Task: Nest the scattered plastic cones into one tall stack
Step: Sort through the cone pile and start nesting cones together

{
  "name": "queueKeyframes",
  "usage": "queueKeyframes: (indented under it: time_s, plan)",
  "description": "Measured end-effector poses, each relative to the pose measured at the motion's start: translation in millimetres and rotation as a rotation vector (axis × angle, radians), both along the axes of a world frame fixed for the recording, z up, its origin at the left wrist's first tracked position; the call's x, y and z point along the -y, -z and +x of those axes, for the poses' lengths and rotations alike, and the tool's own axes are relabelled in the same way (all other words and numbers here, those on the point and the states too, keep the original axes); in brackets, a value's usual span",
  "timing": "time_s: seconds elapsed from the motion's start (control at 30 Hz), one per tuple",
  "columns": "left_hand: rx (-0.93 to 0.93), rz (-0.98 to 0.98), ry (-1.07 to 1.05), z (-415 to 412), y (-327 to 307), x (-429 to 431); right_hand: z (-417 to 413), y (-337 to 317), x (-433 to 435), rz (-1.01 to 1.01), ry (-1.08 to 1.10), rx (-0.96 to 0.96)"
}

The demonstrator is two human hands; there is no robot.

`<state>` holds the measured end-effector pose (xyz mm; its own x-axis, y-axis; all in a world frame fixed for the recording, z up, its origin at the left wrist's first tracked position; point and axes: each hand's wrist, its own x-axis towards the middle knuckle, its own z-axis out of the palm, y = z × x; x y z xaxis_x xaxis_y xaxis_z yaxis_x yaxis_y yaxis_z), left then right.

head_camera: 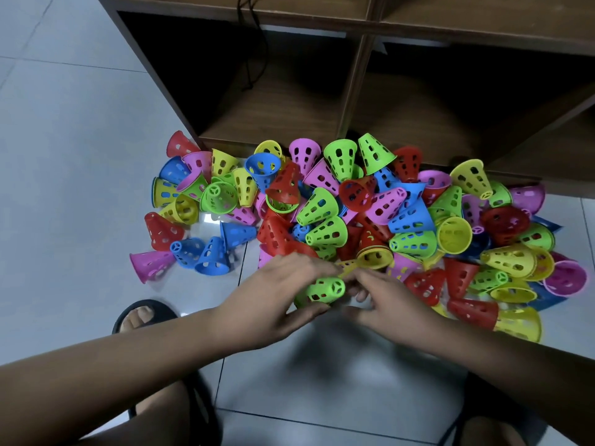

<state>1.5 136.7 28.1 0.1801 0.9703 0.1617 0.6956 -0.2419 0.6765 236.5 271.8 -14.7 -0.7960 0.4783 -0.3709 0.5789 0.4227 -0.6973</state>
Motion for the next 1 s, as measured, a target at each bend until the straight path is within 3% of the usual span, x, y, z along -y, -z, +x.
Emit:
queueKeyframes:
  time_s: [0.1,0.27,0.4,0.7,1.0]
  plan:
    - [-0.103,-0.054,0.078,-8,16,4,4,11,3,-0.082,0.057,0.094]
    - [0.008,-0.119,0.003,-36,17,21,-1,33,5,-0.237,0.143,0.226]
    - [-0.009,-0.149,-0.08,-59,16,35,-11,52,7,-0.334,0.164,0.318]
    - [0.031,-0.199,-0.166,-64,20,50,-27,60,25,-0.916,0.472,0.205]
    - [0.09,-0.185,-0.146,-58,-16,37,-13,20,27,-1.043,0.572,0.14]
